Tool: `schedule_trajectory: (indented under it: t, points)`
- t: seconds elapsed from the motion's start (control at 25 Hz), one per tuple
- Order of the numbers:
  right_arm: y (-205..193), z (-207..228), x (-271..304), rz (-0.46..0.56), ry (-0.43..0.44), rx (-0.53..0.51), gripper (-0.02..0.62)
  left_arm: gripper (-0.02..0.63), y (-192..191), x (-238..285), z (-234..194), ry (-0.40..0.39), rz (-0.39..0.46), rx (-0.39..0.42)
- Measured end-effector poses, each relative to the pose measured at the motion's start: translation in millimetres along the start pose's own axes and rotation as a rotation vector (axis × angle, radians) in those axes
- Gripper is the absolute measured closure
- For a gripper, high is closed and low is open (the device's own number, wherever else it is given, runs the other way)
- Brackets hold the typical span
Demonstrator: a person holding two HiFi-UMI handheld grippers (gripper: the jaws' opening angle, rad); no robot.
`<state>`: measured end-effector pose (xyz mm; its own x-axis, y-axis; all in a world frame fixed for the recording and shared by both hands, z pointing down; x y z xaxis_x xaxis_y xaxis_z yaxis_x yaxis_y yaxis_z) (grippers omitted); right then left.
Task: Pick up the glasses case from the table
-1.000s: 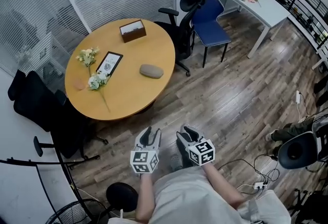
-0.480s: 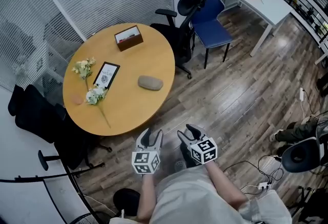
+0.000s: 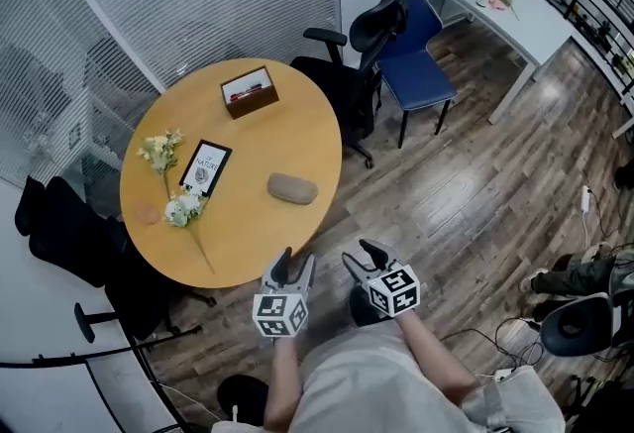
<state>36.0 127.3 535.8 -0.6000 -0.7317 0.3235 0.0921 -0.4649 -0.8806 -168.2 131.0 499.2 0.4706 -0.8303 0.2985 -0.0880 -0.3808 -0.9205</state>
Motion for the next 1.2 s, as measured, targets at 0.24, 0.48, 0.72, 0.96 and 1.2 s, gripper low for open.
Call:
schedule_trajectory:
  t: [0.24, 0.48, 0.72, 0.96, 1.2]
  points:
    - [23, 29, 33, -0.014, 0.046, -0.028, 0.385, 0.399, 14, 37, -9, 0.031, 0.012, -0.002]
    - [38, 58, 62, -0.026, 0.093, -0.042, 0.385, 0.399, 19, 68, -16, 0.068, 0.016, -0.001]
    - [42, 79, 74, -0.015, 0.117, -0.012, 0.385, 0.399, 19, 86, -11, 0.086, -0.006, 0.017]
    - [37, 86, 80, -0.032, 0.134, -0.005, 0.385, 0.399, 12, 93, -18, 0.104, -0.046, 0.021]
    - [39, 94, 76, -0.026, 0.108, 0.008, 0.385, 0.399, 13, 108, -20, 0.071, -0.079, 0.034]
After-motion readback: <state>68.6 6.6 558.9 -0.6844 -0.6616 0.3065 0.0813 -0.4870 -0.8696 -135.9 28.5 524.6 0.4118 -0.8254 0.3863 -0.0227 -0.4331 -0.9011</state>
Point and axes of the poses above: the fingertips, and each gripper's own axes: x forward along the fingers, z to its right, y out of its top, the point moved 8 cm from there along -x, backward along the fingers, and after that the axes turned 6 degrees about z, right-handed, at the moved point
